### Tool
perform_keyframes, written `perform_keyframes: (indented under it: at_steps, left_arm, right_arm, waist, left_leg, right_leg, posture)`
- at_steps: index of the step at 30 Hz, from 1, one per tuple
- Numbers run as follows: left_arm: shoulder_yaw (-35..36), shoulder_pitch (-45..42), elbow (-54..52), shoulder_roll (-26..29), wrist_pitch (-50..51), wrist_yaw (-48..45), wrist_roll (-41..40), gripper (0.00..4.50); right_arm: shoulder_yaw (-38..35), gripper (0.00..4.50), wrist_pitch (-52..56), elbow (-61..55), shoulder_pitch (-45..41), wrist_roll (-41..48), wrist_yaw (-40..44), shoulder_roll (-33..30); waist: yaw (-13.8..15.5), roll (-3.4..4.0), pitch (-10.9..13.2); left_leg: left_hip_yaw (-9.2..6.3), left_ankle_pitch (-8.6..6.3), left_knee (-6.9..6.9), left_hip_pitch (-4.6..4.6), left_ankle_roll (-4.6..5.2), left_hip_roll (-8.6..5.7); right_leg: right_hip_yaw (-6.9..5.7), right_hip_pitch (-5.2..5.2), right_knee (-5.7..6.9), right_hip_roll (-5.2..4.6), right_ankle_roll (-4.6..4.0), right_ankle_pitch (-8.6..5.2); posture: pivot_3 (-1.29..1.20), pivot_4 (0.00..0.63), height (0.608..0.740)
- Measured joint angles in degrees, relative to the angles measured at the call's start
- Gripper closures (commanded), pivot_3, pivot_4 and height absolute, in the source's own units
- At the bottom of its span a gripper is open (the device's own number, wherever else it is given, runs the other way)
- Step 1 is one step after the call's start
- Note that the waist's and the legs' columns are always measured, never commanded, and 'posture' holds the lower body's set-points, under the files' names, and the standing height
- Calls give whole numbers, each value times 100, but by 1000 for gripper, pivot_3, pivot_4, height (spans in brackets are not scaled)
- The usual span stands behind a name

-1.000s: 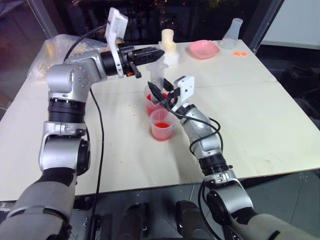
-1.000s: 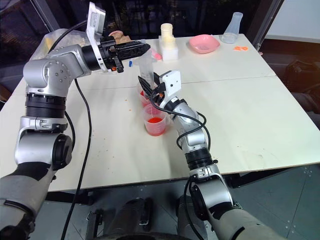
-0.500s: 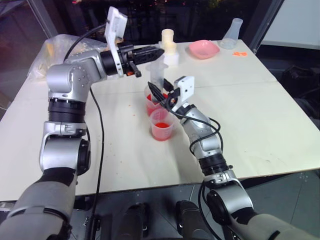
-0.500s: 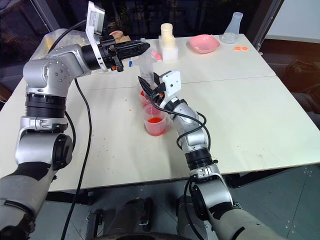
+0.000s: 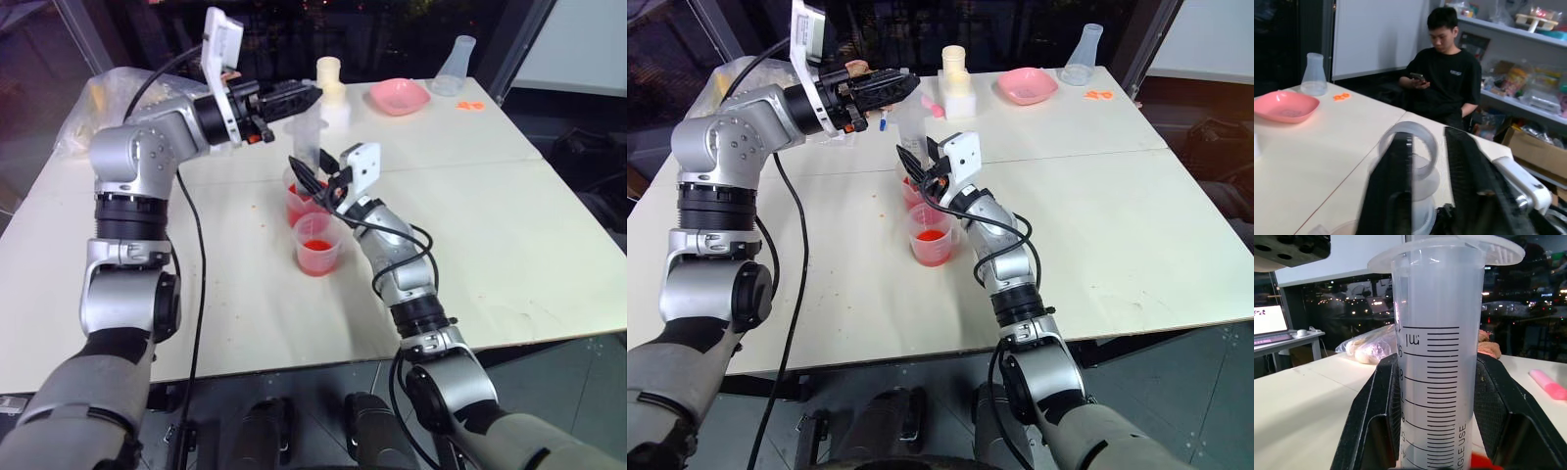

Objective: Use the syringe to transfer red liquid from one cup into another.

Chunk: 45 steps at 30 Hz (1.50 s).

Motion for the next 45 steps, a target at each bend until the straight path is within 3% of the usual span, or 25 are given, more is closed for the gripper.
perform_keyframes:
  at_steps: [7,22,27,35,45]
  left_arm:
    - [-16,1,-72,2,-9,-67,-17,1027]
    - [37,600,-538,581,-4,-24,-22,1027]
    - [430,854,-872,916,250,133,-220,1027]
    - [632,1298,-1119,1116,460,254,-376,1027]
    - [417,676,-367,792,76,182,-230,1027]
  right_arm:
    - [-51,3062,-1,138,-133,0,45,-74]
    - [-253,3062,-2,161,-664,76,119,-236]
    - [-345,3062,23,123,-721,143,119,-348]
    - [-286,3062,1107,-1717,-383,511,39,-571]
    - [-267,3062,2999,-3789,259,1046,-541,-803]
  waist:
    - [1,0,0]
    - [0,0,0]
    - [-5,0,0]
    - [37,-1,-1]
    - [35,-1,-1]
  left_leg:
    - [0,0,0,0,0,0]
    - [-1,1,1,0,-1,0]
    - [-3,0,0,0,0,1]
    - [-9,-2,6,-3,4,-3]
    - [-8,-11,5,-2,19,-2]
  right_leg:
    - [0,0,0,0,0,0]
    - [0,-1,2,-2,0,0]
    - [0,-2,2,-2,0,0]
    - [-1,2,1,-6,0,0]
    - [-4,1,3,-4,0,0]
  posture:
    - [0,150,740]
    - [0,150,740]
    - [0,150,740]
    - [0,150,740]
    - [0,150,740]
